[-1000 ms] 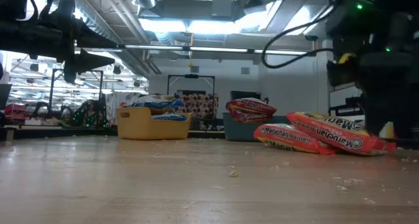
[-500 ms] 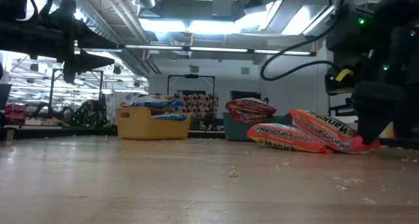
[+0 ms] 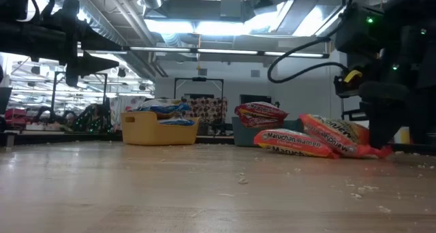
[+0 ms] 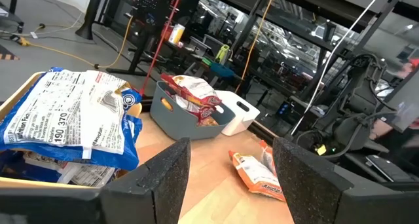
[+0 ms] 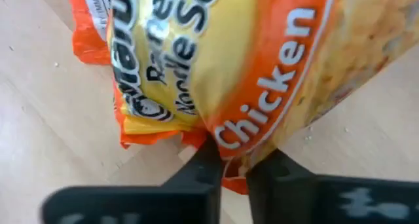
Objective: Sort Maruchan noodles
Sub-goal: Put the top orange noodle pack into the white bin
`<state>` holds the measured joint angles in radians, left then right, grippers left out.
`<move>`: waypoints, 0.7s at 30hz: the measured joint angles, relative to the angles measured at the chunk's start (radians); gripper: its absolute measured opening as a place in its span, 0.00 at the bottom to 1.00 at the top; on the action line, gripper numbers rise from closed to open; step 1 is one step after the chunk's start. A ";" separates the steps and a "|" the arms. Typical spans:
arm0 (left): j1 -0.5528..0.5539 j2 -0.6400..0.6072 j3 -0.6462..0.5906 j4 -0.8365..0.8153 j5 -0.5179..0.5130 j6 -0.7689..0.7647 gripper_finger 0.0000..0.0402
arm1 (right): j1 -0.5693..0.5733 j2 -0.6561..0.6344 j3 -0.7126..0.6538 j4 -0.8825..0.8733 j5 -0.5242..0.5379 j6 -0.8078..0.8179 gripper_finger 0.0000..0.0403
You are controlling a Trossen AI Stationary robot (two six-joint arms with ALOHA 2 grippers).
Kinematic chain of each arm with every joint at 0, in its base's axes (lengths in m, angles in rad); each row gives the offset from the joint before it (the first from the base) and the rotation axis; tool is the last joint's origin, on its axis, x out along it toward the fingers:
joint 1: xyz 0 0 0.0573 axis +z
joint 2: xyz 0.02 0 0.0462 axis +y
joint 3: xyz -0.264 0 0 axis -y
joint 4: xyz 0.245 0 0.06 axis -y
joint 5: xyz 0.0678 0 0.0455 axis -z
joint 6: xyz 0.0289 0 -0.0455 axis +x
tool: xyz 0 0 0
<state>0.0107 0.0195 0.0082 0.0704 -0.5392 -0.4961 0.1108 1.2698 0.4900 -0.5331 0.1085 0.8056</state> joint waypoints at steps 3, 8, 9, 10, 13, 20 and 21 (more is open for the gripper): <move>0.000 0.000 0.000 0.000 0.000 0.000 0.53 | 0.000 0.007 0.045 -0.015 -0.017 -0.023 0.01; 0.000 0.000 0.000 0.000 0.000 0.001 0.53 | 0.001 0.005 0.140 -0.054 -0.010 -0.053 0.00; 0.000 0.000 0.000 0.000 0.000 0.001 0.53 | 0.001 0.005 0.160 -0.070 0.002 -0.058 0.00; 0.000 0.000 0.000 0.000 0.000 0.000 0.53 | 0.001 0.005 0.180 -0.089 0.013 -0.065 0.00; 0.000 0.000 0.000 0.000 0.000 0.001 0.53 | 0.000 0.004 0.252 -0.167 0.069 -0.086 0.00; 0.000 0.000 0.000 0.000 0.000 0.001 0.53 | -0.065 0.003 0.454 -0.464 0.233 -0.192 0.00; 0.000 0.000 0.000 0.000 0.001 0.001 0.53 | -0.084 0.003 0.485 -0.503 0.252 -0.220 0.00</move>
<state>0.0107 0.0195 0.0082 0.0702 -0.5385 -0.4950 0.0273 1.2724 0.9746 -1.0359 0.3602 0.5860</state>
